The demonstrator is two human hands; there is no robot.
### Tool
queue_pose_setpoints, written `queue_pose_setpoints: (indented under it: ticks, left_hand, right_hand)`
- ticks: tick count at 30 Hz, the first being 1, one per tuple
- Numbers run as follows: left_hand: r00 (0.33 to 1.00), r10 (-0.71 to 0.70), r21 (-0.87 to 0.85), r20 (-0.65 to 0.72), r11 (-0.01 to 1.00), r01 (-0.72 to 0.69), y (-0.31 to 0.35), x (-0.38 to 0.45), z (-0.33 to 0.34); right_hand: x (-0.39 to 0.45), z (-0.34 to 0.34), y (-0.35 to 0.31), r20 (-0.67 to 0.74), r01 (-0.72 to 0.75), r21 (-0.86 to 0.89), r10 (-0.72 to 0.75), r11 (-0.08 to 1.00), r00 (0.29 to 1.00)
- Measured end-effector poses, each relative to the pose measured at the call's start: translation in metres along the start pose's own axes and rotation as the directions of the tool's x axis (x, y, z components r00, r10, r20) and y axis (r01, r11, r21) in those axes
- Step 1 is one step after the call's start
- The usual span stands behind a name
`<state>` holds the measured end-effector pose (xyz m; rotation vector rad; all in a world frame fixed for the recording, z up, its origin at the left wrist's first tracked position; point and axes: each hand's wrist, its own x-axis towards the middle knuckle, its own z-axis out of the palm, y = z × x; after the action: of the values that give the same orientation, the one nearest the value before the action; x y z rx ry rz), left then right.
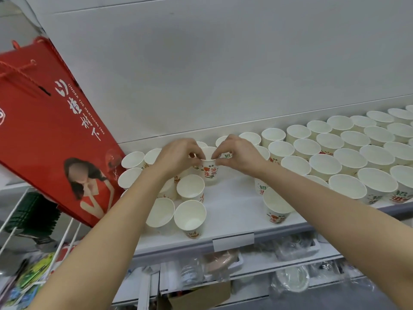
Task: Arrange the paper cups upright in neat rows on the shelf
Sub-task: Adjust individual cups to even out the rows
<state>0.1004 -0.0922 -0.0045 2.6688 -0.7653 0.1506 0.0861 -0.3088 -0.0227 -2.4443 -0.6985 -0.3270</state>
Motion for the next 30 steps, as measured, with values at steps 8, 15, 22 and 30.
queue_pose_setpoints:
  ticks: [8,15,22,30]
  left_hand:
    - [0.968,-0.250,0.035,-0.027,0.967,0.251,-0.003,0.027,0.015]
    - [0.930,-0.367,0.148,0.006,0.920,0.362,-0.013,0.025,0.032]
    - [0.934,-0.356,0.098,-0.034,0.929,0.357,-0.012,0.026,0.032]
    - [0.952,-0.304,0.108,-0.044,0.946,0.307,0.008,0.033,0.048]
  right_hand:
    - [-0.025,-0.032,0.029,-0.003,-0.227,0.148,0.230,0.963,0.973]
    - [-0.022,-0.028,0.036,0.039,-0.265,0.079,0.263,0.961,0.964]
    - [-0.022,-0.015,0.030,0.085,-0.119,-0.195,0.138,0.974,0.987]
    - [-0.030,-0.016,0.036,0.074,-0.013,-0.276,0.034,0.961,0.997]
